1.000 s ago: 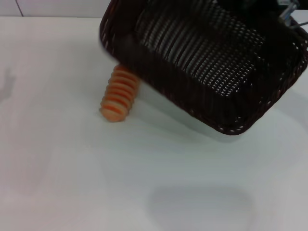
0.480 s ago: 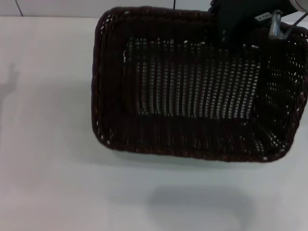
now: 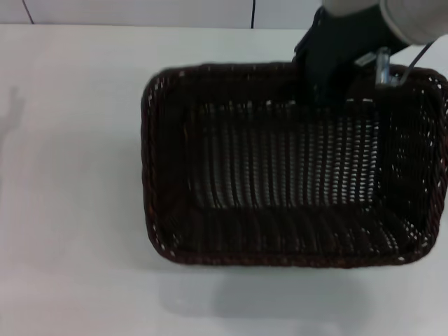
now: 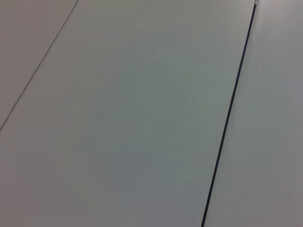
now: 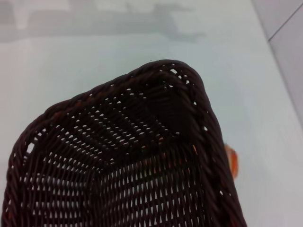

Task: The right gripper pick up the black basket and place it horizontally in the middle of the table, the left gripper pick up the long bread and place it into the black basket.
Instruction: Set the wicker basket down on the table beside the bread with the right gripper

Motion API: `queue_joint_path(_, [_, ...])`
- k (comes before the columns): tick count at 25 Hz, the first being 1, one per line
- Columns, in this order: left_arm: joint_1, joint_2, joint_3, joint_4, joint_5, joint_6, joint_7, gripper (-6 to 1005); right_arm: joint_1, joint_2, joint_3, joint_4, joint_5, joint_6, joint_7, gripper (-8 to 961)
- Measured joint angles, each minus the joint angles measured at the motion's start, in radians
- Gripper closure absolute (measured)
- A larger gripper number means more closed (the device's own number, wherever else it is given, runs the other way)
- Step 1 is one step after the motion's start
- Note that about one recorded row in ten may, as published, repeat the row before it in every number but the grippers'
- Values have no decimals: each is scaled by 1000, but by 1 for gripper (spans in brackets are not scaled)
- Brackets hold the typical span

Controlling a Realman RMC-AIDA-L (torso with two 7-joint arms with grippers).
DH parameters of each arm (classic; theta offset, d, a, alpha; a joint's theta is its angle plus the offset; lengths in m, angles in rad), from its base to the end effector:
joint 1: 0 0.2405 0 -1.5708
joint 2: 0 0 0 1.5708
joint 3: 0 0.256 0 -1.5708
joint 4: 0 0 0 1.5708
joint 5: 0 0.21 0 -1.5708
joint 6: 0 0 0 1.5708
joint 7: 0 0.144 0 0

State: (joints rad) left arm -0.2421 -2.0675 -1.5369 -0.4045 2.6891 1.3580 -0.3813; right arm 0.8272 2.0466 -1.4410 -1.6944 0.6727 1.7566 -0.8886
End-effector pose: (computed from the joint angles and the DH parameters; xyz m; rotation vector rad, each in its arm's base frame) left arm -0.3387 0.3030 0.0847 -1.0941 -0.4977 -1.0754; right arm 0.0361 0.3427 0.0281 -2.8114 -0.1662 -0.4488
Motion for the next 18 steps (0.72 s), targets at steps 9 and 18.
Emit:
queue_joint_path(9, [-6,0,4,1,0,-7,0,164,-16,17,-19,52,-3,0,39,807])
queue_joint_path(18, [0,2,8,1,0,-11,-1,166,-28,28,-65,96,4,-6,79,812])
